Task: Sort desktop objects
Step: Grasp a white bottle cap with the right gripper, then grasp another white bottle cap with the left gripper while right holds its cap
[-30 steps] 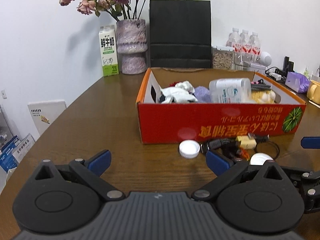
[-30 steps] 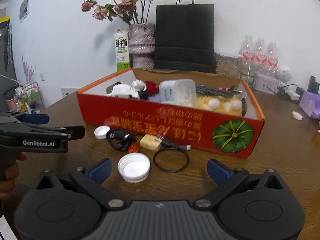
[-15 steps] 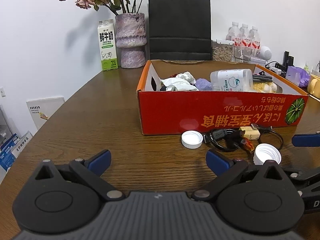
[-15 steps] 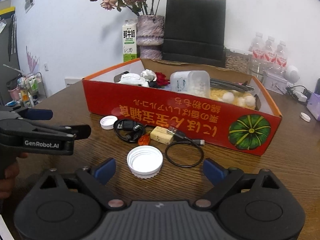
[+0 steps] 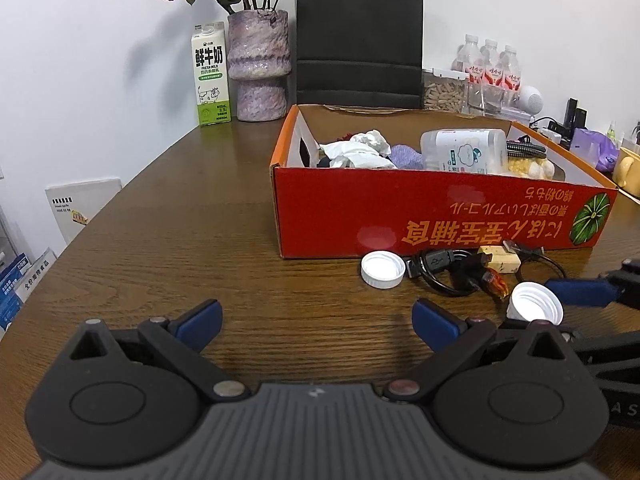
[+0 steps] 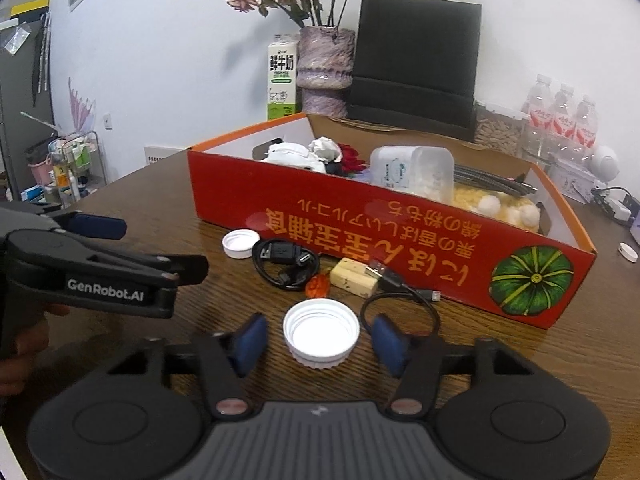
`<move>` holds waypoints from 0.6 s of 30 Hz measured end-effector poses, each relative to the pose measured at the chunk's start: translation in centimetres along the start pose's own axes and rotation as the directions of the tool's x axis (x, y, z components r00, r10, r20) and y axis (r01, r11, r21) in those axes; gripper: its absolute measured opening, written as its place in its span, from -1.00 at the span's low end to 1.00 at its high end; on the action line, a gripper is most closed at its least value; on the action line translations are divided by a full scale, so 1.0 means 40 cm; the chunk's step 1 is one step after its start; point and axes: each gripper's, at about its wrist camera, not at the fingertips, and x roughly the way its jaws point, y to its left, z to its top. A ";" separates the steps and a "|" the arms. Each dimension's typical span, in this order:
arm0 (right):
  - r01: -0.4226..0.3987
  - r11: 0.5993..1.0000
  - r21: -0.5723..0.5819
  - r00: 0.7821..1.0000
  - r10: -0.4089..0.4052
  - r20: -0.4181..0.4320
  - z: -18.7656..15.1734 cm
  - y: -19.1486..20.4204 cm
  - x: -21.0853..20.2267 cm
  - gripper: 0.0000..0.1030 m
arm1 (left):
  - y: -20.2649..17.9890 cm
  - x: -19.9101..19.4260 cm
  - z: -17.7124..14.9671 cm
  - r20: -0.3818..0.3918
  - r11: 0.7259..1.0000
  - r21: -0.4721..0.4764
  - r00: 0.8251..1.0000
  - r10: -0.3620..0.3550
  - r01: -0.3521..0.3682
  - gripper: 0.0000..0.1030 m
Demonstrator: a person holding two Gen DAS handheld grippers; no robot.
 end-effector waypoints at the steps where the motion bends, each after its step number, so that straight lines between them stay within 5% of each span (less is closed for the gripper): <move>1: -0.005 1.000 -0.002 1.000 0.005 0.005 -0.001 0.000 -0.002 -0.25 | 0.000 0.001 0.000 -0.001 1.000 -0.001 1.000 0.000 0.000 1.00; 18: 0.030 0.999 0.040 0.998 -0.032 0.060 -0.002 -0.043 -0.034 -0.25 | -0.024 0.014 0.019 0.011 0.999 0.038 1.000 0.021 -0.022 1.00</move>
